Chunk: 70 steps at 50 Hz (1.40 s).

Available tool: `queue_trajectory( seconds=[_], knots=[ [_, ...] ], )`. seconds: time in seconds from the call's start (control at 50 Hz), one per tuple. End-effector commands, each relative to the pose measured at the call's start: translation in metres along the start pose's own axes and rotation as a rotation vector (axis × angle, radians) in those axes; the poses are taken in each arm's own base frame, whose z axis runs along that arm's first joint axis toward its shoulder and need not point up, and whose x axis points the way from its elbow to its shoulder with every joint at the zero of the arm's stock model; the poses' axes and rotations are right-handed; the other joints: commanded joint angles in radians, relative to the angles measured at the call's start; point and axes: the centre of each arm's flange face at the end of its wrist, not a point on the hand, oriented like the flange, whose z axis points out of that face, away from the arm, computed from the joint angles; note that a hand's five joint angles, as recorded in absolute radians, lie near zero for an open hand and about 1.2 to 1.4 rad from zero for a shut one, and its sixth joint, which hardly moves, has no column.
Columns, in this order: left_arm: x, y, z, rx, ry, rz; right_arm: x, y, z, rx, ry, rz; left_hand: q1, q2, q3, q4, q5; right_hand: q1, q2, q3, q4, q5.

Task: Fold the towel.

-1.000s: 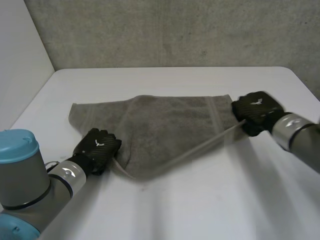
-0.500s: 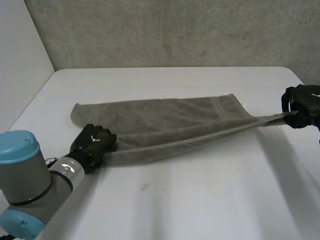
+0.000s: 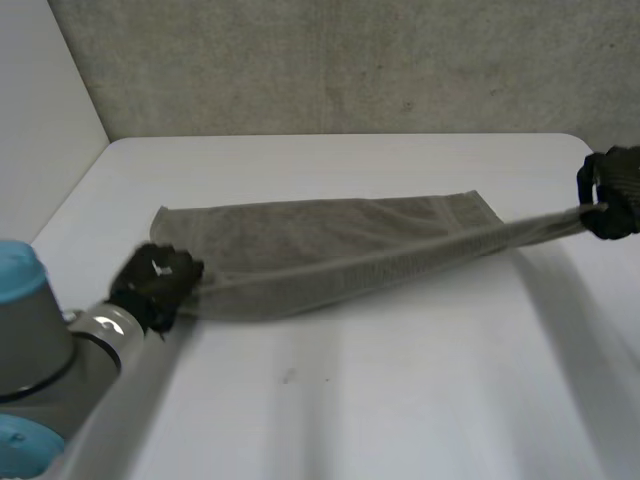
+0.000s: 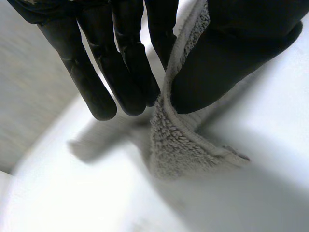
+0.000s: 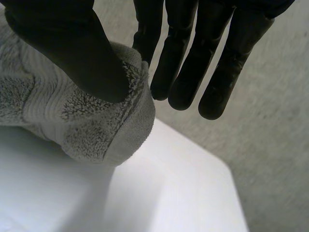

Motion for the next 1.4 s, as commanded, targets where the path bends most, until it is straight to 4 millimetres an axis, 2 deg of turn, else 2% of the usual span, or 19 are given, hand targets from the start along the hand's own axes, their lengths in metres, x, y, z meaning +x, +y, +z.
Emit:
queue_trajectory(
  seconds=[0.02, 0.12, 0.3, 0.48, 0.62, 0.66, 0.7, 0.76, 0.78, 0.8, 0.82, 0.88, 0.96, 1.12, 1.26, 1.3, 1.34, 1.36, 1.4],
  knots=[
    [-0.045, -0.078, -0.046, 0.222, -0.162, 0.039, 0.01, -0.069, -0.032, 0.099, 0.04, -0.226, 0.237, 0.187, 0.189, 0.189, 0.205, 0.432, 0.215, 0.212, 0.202, 0.245],
    [-0.064, -0.118, -0.087, 0.268, -0.189, 0.05, 0.013, -0.097, -0.049, 0.049, 0.022, -0.32, 0.237, 0.187, 0.189, 0.189, 0.205, 0.432, 0.215, 0.212, 0.202, 0.245],
    [-0.055, -0.107, -0.095, 0.078, -0.051, 0.029, 0.001, -0.079, -0.06, -0.181, -0.119, -0.49, 0.237, 0.187, 0.189, 0.189, 0.205, 0.432, 0.215, 0.212, 0.202, 0.245],
    [-0.036, -0.051, -0.026, -0.141, 0.12, 0.16, -0.024, -0.017, -0.019, -0.409, -0.244, -0.51, 0.237, 0.187, 0.189, 0.189, 0.205, 0.432, 0.215, 0.212, 0.202, 0.245],
    [-0.05, -0.057, 0.032, -0.104, 0.093, 0.221, -0.045, -0.02, 0.02, -0.378, -0.161, -0.618, 0.237, 0.187, 0.189, 0.189, 0.205, 0.432, 0.215, 0.212, 0.202, 0.245],
    [-0.074, -0.086, 0.059, 0.015, -0.015, 0.246, -0.045, -0.031, 0.033, -0.312, -0.11, -0.624, 0.237, 0.187, 0.189, 0.189, 0.205, 0.432, 0.215, 0.212, 0.202, 0.245],
    [-0.089, -0.108, 0.068, 0.104, -0.085, 0.255, -0.036, -0.067, 0.062, -0.107, 0.044, -0.611, 0.237, 0.187, 0.189, 0.189, 0.205, 0.432, 0.215, 0.212, 0.202, 0.245],
    [-0.124, -0.161, 0.074, 0.334, -0.258, 0.225, -0.029, -0.092, 0.073, 0.026, 0.138, -0.578, 0.237, 0.187, 0.189, 0.189, 0.205, 0.432, 0.215, 0.212, 0.202, 0.245],
    [-0.124, -0.162, 0.074, 0.335, -0.259, 0.225, -0.023, -0.118, 0.079, 0.166, 0.224, -0.523, 0.237, 0.187, 0.189, 0.189, 0.205, 0.432, 0.215, 0.212, 0.202, 0.245],
    [-0.141, -0.188, 0.07, 0.469, -0.342, 0.176, -0.019, -0.143, 0.08, 0.307, 0.293, -0.467, 0.237, 0.187, 0.189, 0.189, 0.205, 0.432, 0.215, 0.212, 0.202, 0.245],
    [-0.157, -0.212, 0.063, 0.604, -0.413, 0.117, -0.019, -0.143, 0.08, 0.309, 0.293, -0.466, 0.237, 0.187, 0.189, 0.189, 0.205, 0.432, 0.215, 0.212, 0.202, 0.245],
    [-0.18, -0.246, 0.041, 0.823, -0.495, -0.023, -0.011, -0.178, 0.072, 0.517, 0.387, -0.383, 0.237, 0.187, 0.189, 0.189, 0.205, 0.432, 0.215, 0.212, 0.202, 0.245],
    [-0.188, -0.255, 0.03, 0.913, -0.504, -0.113, -0.013, -0.184, 0.061, 0.55, 0.391, -0.37, 0.237, 0.187, 0.189, 0.189, 0.205, 0.432, 0.215, 0.212, 0.202, 0.245],
    [-0.163, -0.205, 0.055, 0.713, -0.412, -0.156, -0.034, -0.147, 0.063, 0.454, 0.266, -0.382, 0.237, 0.187, 0.189, 0.189, 0.205, 0.432, 0.215, 0.212, 0.202, 0.245],
    [-0.119, -0.122, 0.08, 0.461, -0.307, -0.207, -0.054, -0.103, 0.068, 0.37, 0.103, -0.408, 0.237, 0.187, 0.189, 0.189, 0.205, 0.432, 0.215, 0.212, 0.202, 0.245],
    [-0.107, -0.102, 0.085, 0.405, -0.28, -0.216, -0.062, -0.08, 0.071, 0.318, 0.056, -0.41, 0.237, 0.187, 0.189, 0.189, 0.205, 0.432, 0.215, 0.212, 0.202, 0.245],
    [-0.093, -0.081, 0.091, 0.352, -0.253, -0.225, -0.079, -0.023, 0.075, 0.166, -0.031, -0.413, 0.237, 0.187, 0.189, 0.189, 0.205, 0.432, 0.215, 0.212, 0.202, 0.245],
    [-0.079, -0.061, 0.094, 0.303, -0.222, -0.23, -0.079, -0.023, 0.075, 0.165, -0.031, -0.413, 0.237, 0.187, 0.189, 0.189, 0.205, 0.432, 0.215, 0.212, 0.202, 0.245],
    [-0.068, -0.046, 0.096, 0.271, -0.193, -0.236, -0.09, 0.015, 0.071, 0.046, -0.095, -0.418, 0.237, 0.187, 0.189, 0.189, 0.205, 0.432, 0.215, 0.212, 0.202, 0.245]
  ],
)
